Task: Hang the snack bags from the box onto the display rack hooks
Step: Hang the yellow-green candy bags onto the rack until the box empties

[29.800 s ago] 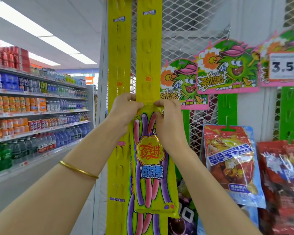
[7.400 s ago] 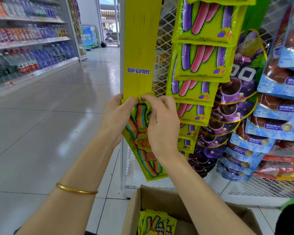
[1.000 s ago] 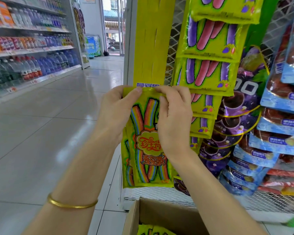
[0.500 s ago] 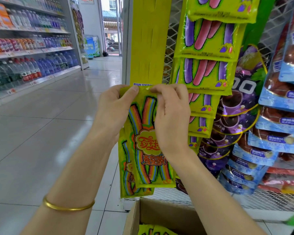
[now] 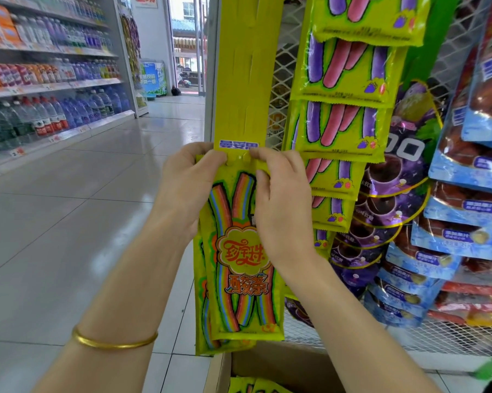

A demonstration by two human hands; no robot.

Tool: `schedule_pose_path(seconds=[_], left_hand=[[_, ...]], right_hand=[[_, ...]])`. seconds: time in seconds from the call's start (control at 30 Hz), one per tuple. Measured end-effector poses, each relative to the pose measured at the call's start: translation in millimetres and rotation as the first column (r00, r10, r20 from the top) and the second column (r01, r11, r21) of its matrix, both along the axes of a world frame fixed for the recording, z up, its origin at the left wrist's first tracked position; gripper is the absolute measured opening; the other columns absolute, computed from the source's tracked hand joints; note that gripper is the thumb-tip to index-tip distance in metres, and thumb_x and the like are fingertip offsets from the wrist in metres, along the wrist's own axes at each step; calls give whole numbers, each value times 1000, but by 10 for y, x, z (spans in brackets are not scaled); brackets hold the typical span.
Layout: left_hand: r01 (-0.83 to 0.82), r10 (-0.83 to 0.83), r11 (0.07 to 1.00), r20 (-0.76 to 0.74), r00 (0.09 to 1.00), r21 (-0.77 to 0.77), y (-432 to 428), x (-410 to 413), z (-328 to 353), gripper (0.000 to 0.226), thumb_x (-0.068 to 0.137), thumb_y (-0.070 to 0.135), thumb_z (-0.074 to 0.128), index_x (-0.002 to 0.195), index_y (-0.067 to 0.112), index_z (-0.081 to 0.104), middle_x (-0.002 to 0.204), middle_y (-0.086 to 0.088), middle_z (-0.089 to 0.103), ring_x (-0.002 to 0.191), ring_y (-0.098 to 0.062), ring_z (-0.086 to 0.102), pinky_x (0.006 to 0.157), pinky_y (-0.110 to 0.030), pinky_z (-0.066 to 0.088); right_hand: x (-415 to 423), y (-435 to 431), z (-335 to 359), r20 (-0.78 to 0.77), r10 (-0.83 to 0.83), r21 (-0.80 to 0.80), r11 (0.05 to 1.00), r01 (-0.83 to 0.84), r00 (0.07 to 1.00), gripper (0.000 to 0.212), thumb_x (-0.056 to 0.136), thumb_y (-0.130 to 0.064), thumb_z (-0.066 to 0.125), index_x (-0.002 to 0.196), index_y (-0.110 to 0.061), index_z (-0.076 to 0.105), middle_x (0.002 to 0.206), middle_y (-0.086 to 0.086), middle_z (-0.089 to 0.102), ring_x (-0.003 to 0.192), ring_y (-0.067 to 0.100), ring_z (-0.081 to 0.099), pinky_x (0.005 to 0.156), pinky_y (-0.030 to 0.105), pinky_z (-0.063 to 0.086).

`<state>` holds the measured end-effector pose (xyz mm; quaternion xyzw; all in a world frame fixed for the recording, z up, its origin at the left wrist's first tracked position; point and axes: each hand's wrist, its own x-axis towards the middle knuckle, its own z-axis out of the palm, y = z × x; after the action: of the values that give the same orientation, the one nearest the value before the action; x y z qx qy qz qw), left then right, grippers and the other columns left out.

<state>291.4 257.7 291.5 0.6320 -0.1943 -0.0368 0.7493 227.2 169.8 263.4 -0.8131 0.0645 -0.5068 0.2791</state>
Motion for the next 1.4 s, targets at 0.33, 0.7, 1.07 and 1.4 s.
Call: schedule_pose_path(seconds=[0.33,0.7,1.07,1.4], left_hand=[[51,-82,986,192,978,161,149,141,-81,10,92,15,56,91,20,64,89,-1,71,80,-11,65,80,-29,54],[-167,77,950,323,943,263,172,100,-371,38,90,19,60,127,23,49,115,9,56,102,-2,55,79,-12,45],[-59,-105,781,223,969,622,309,-413,-1374,30,86,6,58,108,24,50,117,3,49,88,-6,56,69,-6,43],[232,-274,615,-73,959,754,326,-408,-1818,25,90,13,57,108,28,50,120,7,48,86,-6,59,55,-16,51]], right_hand=[[-37,14,-152,52,-329,-210,919,332,943,41,71,-15,77,108,-14,59,84,-1,68,70,19,66,47,21,40],[-306,-99,-444,60,-166,-151,973,173,984,34,85,-5,60,116,-12,48,109,6,56,89,14,60,62,25,53],[-759,-431,-2832,-859,166,249,962,112,484,26,92,-17,53,118,-16,50,112,4,54,99,23,57,83,37,46],[-1122,-222,-4049,-788,522,590,486,645,327,55,90,-10,58,140,-13,35,100,8,56,77,18,55,62,21,42]])
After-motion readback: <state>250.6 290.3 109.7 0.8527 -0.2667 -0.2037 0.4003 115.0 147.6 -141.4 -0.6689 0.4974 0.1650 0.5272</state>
